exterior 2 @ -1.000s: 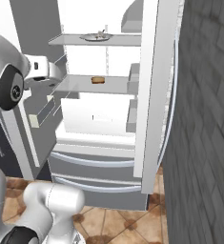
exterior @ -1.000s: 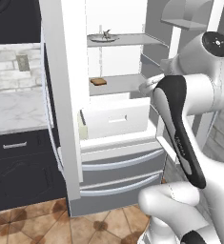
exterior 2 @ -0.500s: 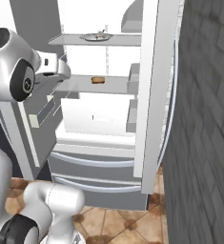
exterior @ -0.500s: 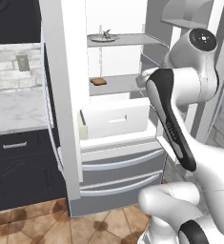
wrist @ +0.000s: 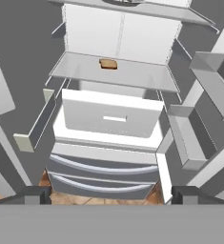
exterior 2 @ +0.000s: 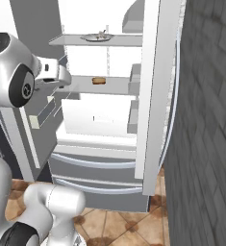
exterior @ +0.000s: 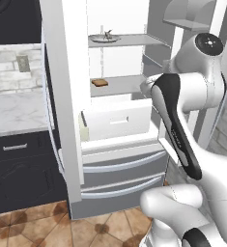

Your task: Retrieve the fish from the fridge and place it on the saucepan with marinade on the stove.

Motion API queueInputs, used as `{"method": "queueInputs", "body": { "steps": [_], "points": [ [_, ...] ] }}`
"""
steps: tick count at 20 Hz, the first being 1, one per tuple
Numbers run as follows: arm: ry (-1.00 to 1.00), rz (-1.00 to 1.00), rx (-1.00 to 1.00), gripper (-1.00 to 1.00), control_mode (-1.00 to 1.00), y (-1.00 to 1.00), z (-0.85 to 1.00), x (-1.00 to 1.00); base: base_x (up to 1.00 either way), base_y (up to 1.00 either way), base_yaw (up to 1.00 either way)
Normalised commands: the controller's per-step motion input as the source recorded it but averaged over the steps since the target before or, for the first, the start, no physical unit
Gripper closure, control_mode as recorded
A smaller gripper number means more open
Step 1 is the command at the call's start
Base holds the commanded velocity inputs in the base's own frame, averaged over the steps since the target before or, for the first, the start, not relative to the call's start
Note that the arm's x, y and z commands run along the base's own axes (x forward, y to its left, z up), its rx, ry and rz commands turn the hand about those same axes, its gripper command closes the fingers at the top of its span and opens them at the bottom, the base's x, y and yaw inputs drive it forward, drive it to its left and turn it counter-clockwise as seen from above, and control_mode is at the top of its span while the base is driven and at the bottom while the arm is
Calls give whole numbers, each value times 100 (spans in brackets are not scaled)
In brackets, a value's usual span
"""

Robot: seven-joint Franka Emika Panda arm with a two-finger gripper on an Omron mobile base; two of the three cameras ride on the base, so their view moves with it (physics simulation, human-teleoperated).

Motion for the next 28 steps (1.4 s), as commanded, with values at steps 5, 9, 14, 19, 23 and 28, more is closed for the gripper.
{"method": "queueInputs", "body": {
  "steps": [5, 9, 14, 19, 23, 28],
  "points": [
    [0, 0, 0, -100, -100, 0, 0, 0, 0, 0, 0],
    [0, 0, 0, -100, -100, 0, 0, 0, 0, 0, 0],
    [0, 0, 0, -100, 100, -10, -2, 0, 0, -9, 0],
    [0, 0, 0, -100, 100, 0, 0, 0, 24, -8, -2],
    [0, 0, 0, -100, 100, 0, 0, 0, 56, 34, -14],
    [0, 0, 0, -100, 100, 0, 0, 0, 63, 19, -9]
  ]
}}
